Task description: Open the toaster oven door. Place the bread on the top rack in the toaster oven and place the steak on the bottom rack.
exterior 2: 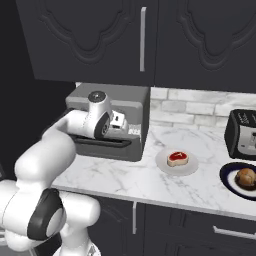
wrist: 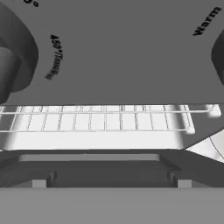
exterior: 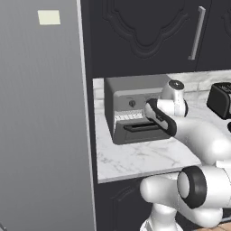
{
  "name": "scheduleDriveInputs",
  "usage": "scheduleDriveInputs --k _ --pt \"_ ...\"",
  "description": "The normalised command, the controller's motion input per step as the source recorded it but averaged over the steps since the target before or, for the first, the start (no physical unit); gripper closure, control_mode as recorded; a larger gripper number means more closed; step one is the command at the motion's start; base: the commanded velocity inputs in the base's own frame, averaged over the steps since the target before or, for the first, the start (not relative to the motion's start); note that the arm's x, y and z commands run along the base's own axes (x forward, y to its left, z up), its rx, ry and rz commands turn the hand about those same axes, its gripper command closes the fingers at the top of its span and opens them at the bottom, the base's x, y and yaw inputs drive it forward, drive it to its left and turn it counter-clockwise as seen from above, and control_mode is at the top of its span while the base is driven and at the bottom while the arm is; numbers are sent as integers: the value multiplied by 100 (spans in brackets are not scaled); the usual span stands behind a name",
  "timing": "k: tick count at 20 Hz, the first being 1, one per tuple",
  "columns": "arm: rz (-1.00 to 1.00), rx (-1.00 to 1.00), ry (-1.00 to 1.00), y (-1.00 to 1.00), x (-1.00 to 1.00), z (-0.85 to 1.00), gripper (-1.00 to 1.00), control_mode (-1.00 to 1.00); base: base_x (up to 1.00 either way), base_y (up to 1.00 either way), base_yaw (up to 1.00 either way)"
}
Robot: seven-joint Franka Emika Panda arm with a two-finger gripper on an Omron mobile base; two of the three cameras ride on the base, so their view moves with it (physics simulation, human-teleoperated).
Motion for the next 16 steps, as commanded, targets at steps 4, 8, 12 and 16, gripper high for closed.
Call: scheduleDriveInputs --k 4,8,12,16 --pt "0 0 1 3 10 -38 -100 -100 0 0 0" --pt "0 -4 22 -9 -73 -29 -100 -100 0 0 0" --pt "0 -5 28 -19 -100 -25 -100 -100 0 0 0" --pt "0 -1 11 -2 -88 -94 -100 -100 0 0 0"
